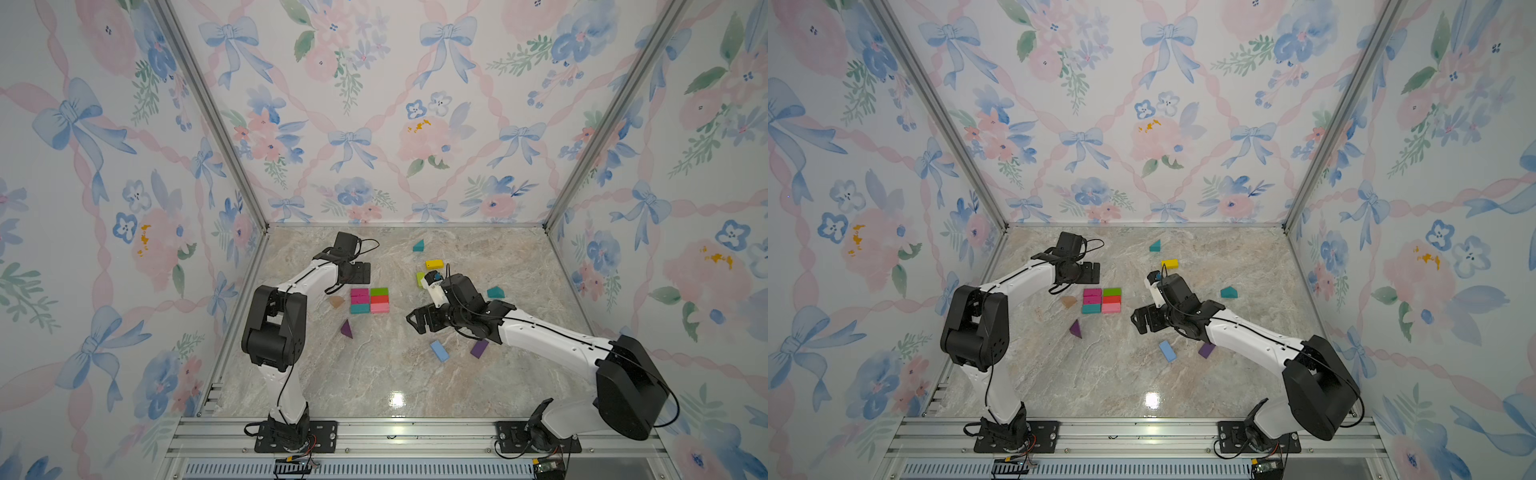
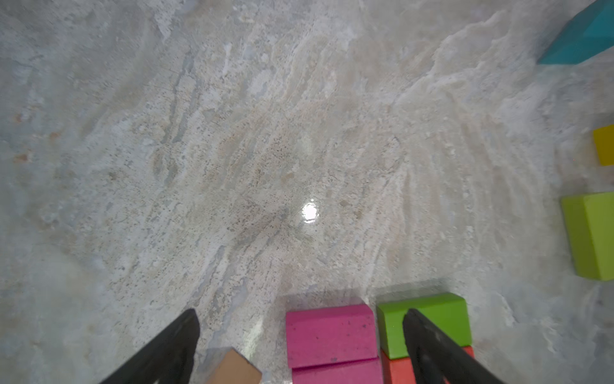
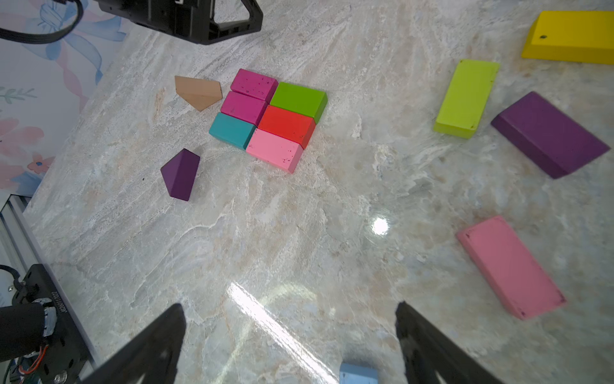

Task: Assemble a piece of candy with building blocks
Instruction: Adjust the building block at the center of the board.

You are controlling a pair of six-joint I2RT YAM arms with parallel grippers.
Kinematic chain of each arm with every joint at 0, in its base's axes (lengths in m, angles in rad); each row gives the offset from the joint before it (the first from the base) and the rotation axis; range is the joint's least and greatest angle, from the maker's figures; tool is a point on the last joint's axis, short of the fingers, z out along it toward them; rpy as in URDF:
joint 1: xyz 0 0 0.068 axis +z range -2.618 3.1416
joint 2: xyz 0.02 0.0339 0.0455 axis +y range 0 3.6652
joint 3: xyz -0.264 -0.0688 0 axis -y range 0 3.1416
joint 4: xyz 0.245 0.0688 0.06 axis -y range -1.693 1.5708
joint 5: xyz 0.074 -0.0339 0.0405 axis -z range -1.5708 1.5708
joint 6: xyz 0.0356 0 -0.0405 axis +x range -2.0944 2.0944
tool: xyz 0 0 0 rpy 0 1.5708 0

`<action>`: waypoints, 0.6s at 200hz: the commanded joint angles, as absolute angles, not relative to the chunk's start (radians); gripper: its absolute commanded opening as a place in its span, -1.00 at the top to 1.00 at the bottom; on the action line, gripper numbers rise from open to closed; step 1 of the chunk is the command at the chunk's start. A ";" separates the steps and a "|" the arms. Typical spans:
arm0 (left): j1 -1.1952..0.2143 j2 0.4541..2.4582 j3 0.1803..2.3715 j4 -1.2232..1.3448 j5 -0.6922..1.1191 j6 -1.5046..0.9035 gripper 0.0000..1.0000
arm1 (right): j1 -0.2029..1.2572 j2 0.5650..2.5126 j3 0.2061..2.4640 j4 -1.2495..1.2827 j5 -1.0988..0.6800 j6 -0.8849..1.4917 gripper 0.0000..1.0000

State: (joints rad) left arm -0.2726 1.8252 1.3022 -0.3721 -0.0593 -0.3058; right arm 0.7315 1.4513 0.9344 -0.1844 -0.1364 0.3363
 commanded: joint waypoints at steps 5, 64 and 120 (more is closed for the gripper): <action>-0.281 1.723 1.193 -0.266 0.070 -0.435 -0.96 | 0.718 1.420 0.943 -0.207 -0.119 0.339 -0.98; -0.283 1.584 0.917 0.014 0.170 -0.660 -0.96 | 0.709 1.403 0.950 -0.237 -0.122 0.315 -0.98; -0.268 1.602 0.853 0.079 0.172 -0.705 -0.96 | 0.681 1.409 0.960 -0.238 -0.128 0.314 -0.98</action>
